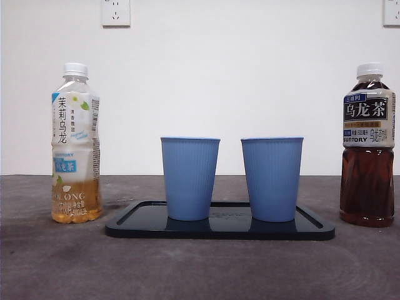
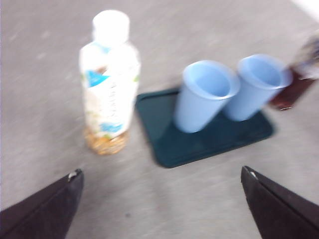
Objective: Pour the drink into the cup
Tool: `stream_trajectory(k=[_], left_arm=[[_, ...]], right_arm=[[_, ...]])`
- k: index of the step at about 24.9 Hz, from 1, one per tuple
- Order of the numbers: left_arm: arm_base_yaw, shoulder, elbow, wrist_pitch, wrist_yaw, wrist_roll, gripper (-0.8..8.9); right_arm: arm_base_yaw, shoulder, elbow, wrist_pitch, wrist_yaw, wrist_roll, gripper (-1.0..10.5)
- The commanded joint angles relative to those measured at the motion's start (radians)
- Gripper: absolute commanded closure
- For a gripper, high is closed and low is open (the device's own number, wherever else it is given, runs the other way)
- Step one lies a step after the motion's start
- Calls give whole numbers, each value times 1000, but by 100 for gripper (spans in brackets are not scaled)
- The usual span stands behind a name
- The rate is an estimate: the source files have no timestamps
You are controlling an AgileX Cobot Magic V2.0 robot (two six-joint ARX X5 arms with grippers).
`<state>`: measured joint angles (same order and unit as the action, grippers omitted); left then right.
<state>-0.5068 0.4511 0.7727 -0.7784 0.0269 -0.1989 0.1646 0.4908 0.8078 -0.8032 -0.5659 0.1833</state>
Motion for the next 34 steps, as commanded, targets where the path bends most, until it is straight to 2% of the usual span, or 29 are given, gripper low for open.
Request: stream_trajectory(k=[1, 7, 8, 10, 11, 27, 30, 34], left_arm=[[-6, -32, 20, 2, 8, 15, 315], [-6, -52, 19, -21, 7, 35, 334], [-6, -52, 19, -26, 7, 41, 435], [-6, -52, 19, -39, 7, 58, 841], [-6, -52, 19, -41, 7, 56, 772], [-4, -54, 13, -30, 7, 52, 785], [53, -69, -13, -2, 7, 53, 786], [198, -149, -161, 197, 6, 60, 786]], right_arm=[[4, 4, 17, 5, -7, -13, 492], [4, 4, 17, 5, -6, -12, 496], [4, 4, 17, 5, -7, -12, 560], [4, 4, 17, -4, -7, -13, 895], [4, 4, 17, -7, -5, -17, 941], [4, 3, 17, -4, -3, -13, 923], [4, 3, 17, -4, -3, -13, 923], [4, 3, 17, -4, -3, -13, 923]])
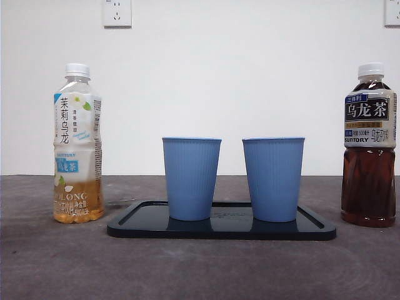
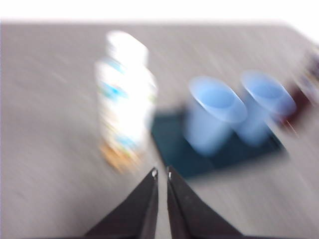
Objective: Pour the drink into the cup
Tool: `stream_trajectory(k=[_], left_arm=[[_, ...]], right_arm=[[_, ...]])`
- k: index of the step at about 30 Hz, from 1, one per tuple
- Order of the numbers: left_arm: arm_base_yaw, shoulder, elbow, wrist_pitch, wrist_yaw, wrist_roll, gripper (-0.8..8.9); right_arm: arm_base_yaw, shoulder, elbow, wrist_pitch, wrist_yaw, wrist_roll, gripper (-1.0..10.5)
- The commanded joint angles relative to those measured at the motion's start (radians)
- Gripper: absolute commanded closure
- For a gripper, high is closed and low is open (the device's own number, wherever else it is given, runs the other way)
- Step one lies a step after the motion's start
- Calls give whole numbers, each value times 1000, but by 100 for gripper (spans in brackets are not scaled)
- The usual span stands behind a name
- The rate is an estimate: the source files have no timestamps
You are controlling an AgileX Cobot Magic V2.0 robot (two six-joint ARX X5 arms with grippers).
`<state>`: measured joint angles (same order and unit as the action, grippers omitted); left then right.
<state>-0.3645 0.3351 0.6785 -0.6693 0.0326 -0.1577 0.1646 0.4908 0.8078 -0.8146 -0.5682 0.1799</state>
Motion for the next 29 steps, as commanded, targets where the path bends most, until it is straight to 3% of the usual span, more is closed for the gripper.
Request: stream_trajectory(k=[1, 4, 11, 18, 29], left_arm=[[92, -58, -109, 134, 0, 30, 786], [195, -147, -267, 264, 0, 96, 786], [315, -299, -547, 425, 0, 118, 786], [343, -331, -655, 455, 0, 122, 786], [343, -332, -666, 534, 0, 120, 786]], right_arm=[[4, 3, 17, 7, -1, -9, 923], [4, 3, 17, 7, -1, -9, 923], [4, 3, 17, 7, -1, -10, 923], [4, 3, 17, 11, -1, -10, 923], [4, 3, 17, 22, -1, -9, 923]])
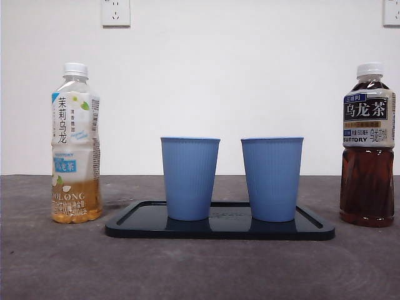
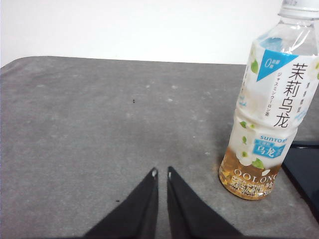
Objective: Pour the drink into the cup
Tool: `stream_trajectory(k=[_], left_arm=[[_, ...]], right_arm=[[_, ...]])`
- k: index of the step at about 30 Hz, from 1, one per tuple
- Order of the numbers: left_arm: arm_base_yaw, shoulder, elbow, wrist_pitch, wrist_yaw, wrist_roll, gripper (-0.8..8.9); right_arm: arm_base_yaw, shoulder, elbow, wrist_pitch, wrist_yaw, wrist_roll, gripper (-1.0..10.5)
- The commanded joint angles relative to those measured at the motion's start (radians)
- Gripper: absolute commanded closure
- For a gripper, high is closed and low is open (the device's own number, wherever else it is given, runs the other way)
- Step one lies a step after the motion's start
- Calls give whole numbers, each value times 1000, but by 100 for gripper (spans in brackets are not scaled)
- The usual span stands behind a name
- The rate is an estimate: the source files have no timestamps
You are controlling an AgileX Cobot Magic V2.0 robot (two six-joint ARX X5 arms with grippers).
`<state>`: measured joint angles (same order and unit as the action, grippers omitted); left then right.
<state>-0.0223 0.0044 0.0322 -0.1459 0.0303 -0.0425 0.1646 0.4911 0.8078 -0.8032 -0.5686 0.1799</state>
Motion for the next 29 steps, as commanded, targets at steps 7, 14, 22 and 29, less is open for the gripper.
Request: stream_trajectory(k=[7, 14, 22, 29], left_arm=[[1, -1, -20, 10, 2, 5, 786], [1, -1, -20, 11, 2, 5, 786], [1, -1, -20, 11, 2, 5, 786], [1, -1, -20, 11, 2, 5, 786]], right_arm=[[0, -3, 10, 26, 2, -10, 924], [-57, -171, -276, 475, 140, -43, 931], [-92, -415, -678, 620, 578, -88, 932], [-113, -488, -796, 640, 607, -155, 932]])
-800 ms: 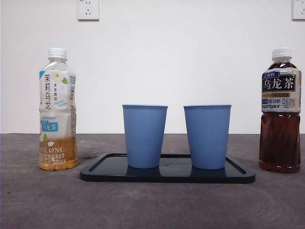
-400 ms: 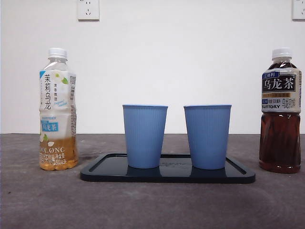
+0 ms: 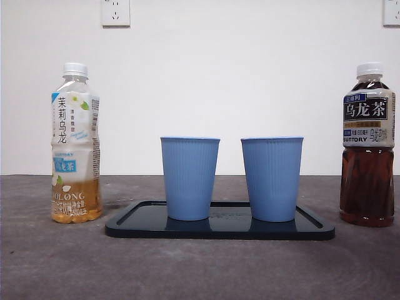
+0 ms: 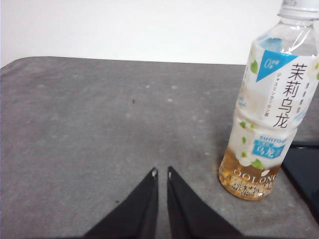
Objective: Pour the drink into the cup
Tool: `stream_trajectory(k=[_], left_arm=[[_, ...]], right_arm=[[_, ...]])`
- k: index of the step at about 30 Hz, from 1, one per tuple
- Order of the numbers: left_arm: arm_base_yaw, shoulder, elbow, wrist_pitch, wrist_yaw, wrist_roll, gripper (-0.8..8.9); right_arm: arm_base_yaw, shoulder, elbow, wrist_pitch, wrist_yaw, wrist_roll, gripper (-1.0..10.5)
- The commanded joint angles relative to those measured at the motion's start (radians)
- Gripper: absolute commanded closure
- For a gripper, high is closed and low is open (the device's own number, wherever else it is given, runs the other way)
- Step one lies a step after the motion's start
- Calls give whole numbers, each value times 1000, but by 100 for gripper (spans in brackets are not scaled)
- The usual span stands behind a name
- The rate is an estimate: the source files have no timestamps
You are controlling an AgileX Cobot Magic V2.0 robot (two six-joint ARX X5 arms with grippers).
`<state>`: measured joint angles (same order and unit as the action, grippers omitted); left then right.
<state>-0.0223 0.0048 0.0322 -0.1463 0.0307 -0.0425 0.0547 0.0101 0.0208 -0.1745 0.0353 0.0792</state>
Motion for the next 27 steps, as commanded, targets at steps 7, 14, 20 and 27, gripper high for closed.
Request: stream_trajectory(k=[7, 14, 20, 27], left_arm=[[1, -2, -20, 11, 2, 5, 786], [1, -2, -20, 11, 2, 5, 786], [1, -2, -20, 11, 2, 5, 785], [1, -2, -20, 11, 2, 5, 785]], right_arm=[[-7, -6, -10, 15, 10, -80, 931], [-7, -6, -9, 18, 10, -80, 932], [-7, -6, -9, 18, 10, -80, 931], [-7, -6, -9, 18, 10, -80, 932]])
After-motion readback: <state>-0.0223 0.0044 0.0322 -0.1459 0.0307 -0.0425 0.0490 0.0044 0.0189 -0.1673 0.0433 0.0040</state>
